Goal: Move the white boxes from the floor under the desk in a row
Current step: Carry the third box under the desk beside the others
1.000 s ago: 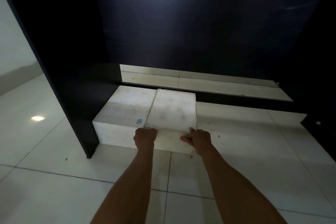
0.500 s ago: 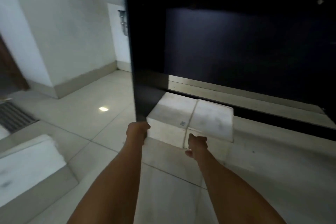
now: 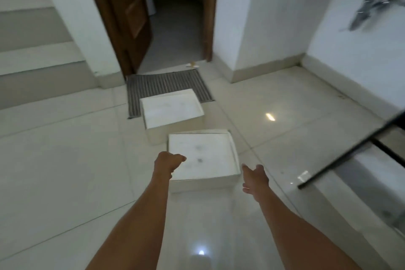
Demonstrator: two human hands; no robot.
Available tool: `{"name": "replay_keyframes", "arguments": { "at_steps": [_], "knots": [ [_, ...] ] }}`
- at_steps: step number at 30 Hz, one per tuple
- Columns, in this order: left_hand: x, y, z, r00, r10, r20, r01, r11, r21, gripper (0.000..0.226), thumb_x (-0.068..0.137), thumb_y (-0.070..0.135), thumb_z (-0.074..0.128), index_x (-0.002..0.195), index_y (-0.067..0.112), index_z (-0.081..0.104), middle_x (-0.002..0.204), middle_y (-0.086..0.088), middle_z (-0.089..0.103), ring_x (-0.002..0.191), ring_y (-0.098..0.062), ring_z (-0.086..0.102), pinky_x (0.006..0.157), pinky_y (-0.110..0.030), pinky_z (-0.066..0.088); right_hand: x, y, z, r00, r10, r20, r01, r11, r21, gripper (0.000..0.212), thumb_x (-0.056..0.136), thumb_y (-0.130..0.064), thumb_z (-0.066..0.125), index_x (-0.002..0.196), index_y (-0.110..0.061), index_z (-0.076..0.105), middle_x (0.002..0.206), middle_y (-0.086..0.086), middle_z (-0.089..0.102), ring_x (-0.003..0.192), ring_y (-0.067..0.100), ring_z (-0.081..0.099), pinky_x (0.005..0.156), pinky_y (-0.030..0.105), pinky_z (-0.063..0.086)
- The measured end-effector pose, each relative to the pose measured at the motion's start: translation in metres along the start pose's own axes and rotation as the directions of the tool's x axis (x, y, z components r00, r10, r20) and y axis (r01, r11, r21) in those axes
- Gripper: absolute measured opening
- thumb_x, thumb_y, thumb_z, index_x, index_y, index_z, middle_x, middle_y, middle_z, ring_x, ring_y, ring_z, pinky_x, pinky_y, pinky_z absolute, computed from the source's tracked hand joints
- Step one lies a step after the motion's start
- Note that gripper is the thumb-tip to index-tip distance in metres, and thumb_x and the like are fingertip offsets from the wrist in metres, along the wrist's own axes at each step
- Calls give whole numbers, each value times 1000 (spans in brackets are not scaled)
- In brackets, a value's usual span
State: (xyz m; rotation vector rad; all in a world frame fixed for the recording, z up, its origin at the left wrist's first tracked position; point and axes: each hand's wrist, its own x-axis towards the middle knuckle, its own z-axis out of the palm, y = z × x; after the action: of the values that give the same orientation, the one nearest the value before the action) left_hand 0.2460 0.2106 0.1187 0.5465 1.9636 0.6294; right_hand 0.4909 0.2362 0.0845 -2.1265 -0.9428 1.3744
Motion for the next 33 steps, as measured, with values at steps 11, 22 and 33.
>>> {"name": "replay_keyframes", "arguments": {
  "at_steps": [11, 22, 33],
  "knots": [
    [81, -24, -79, 981, -152, -122, 155, 988, 17, 34, 91, 19, 56, 118, 0, 65, 109, -20, 68, 119, -40, 62, 101, -47, 50, 60, -65, 83, 960, -231, -158, 141, 887, -440, 53, 92, -28, 56, 136, 1, 47, 130, 30, 56, 122, 43, 53, 99, 45, 43],
    [153, -31, 16, 997, -16, -76, 32, 976, 214, 40, 102, 28, 41, 132, 3, 50, 133, -22, 59, 124, -38, 55, 96, -37, 42, 171, -28, 86, 996, -70, 64, 91, 878, -470, 53, 101, -40, 36, 134, 0, 51, 136, 26, 54, 127, 40, 49, 104, 41, 37],
    [100, -22, 12, 996, 72, -50, -58, 969, 242, 38, 95, 9, 37, 118, 15, 66, 108, -22, 69, 105, -43, 62, 88, -44, 51, 116, -11, 48, 997, -66, -48, 41, 911, -410, 50, 104, -29, 28, 121, 5, 59, 124, 29, 59, 118, 42, 53, 99, 40, 39]
  ]
}}
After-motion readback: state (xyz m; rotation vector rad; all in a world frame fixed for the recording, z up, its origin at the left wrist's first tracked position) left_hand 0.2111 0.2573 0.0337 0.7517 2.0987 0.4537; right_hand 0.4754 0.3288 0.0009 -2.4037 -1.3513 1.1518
